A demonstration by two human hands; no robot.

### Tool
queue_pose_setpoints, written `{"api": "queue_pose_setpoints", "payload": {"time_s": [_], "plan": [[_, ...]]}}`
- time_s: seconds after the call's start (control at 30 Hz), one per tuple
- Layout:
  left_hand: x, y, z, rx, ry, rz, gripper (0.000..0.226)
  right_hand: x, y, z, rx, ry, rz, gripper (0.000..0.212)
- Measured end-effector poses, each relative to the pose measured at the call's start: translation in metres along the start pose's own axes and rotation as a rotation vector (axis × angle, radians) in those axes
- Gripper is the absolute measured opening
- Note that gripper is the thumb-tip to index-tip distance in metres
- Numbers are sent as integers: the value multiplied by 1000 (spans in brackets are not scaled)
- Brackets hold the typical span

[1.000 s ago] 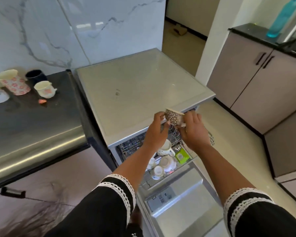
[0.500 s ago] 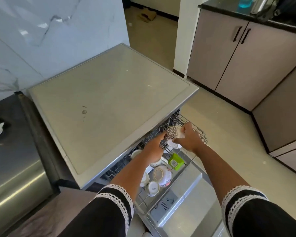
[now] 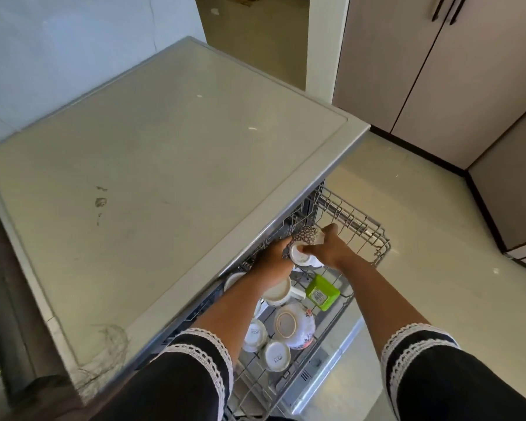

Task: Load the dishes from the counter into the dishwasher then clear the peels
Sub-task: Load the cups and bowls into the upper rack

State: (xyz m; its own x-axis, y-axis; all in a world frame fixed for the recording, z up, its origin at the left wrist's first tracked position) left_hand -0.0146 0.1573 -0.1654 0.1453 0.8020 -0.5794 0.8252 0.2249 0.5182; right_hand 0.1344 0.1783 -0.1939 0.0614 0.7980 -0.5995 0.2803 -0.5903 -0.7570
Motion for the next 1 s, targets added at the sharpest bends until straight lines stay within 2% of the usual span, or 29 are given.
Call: {"api": "queue_pose_setpoints", "payload": {"time_s": [0.27,0.43,0.67,0.83,1.0], "plan": [[33,-19,19,77,-62,-14,65,35,40,20,40,10,85,63],[41,-29,40,212,-131,-25,59,39,58,30,-158,31,108,71],[41,-30,60,514,-162,36,75,31,57,38,-319,78,50,62],[16,-13,56,518,-56,104,71,10,52,31,-360,132,40,58],[-18,-7,46,552,147,160,69,-28,43,23,-431,155,-25,62]]}}
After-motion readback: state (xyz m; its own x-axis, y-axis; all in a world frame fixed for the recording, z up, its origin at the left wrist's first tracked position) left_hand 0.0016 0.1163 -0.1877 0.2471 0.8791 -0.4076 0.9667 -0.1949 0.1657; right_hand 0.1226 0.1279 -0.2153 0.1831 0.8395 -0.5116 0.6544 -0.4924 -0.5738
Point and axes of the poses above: each hand's wrist, its own x-axis towards the middle knuckle, its own z-axis out of the palm, y = z × x, the point moved 8 cm from there along x, towards the middle knuckle, and after that the axes turned 12 degrees about x, right-handed, at the moved point
